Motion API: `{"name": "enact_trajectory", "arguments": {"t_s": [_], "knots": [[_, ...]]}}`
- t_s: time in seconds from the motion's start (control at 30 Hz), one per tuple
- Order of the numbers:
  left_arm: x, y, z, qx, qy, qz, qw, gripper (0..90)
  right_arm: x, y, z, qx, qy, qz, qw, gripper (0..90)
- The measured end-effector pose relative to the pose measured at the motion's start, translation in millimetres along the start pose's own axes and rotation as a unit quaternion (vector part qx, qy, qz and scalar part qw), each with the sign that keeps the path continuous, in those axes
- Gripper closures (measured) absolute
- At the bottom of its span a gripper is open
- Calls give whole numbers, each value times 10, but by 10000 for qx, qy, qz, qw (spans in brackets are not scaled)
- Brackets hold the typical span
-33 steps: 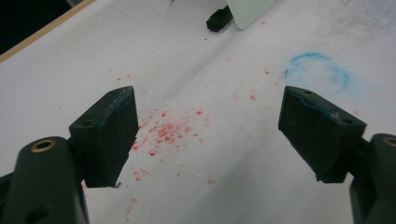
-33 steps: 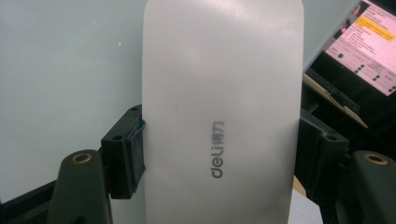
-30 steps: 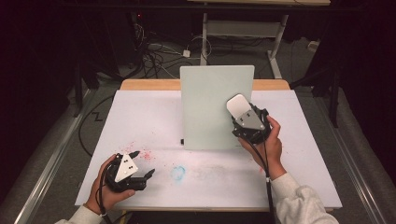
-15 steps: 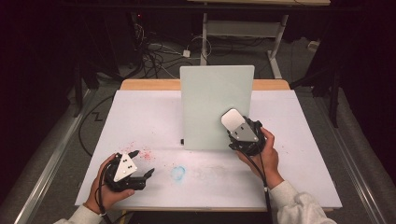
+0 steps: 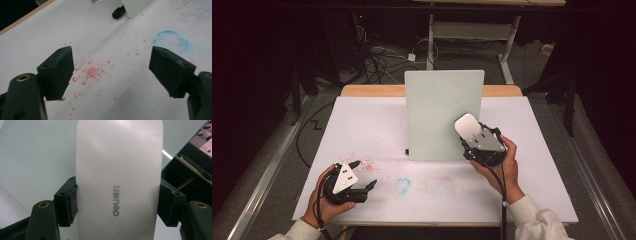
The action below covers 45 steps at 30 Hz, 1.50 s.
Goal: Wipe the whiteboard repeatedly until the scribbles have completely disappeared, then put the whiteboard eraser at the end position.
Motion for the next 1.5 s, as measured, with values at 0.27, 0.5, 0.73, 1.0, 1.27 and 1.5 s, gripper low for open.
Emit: {"name": "enact_trajectory", "arguments": {"t_s": [0.27,0.5,0.73,1.0,1.27,1.5], "knots": [[-2,-5,6,-7,16,1,10000,194,26,-53,88,-83,159,27,9998,309],[-3,-9,5,-21,13,6,10000,194,29,-108,140,-197,246,66,9995,308],[-31,3,9,-26,97,-19,9999,194,91,-203,172,-278,269,18,9992,309],[-40,4,23,-14,150,-39,9999,194,235,-289,148,-524,236,-184,9982,308],[-33,17,30,-1,155,-62,9999,194,280,-374,31,-835,84,-244,9962,308],[-28,23,38,23,165,-94,9998,194,313,-510,-302,-1760,-504,-287,9827,308]]}}
Point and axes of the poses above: each handheld gripper's, and its own axes: y roughly forward along the jaws, x roughly out of its underside, z roughly to its right, the point moved 9 cm from there along y, roughly forward along the jaws, and after that the axes turned 15 degrees about x, right-handed, at the moved point
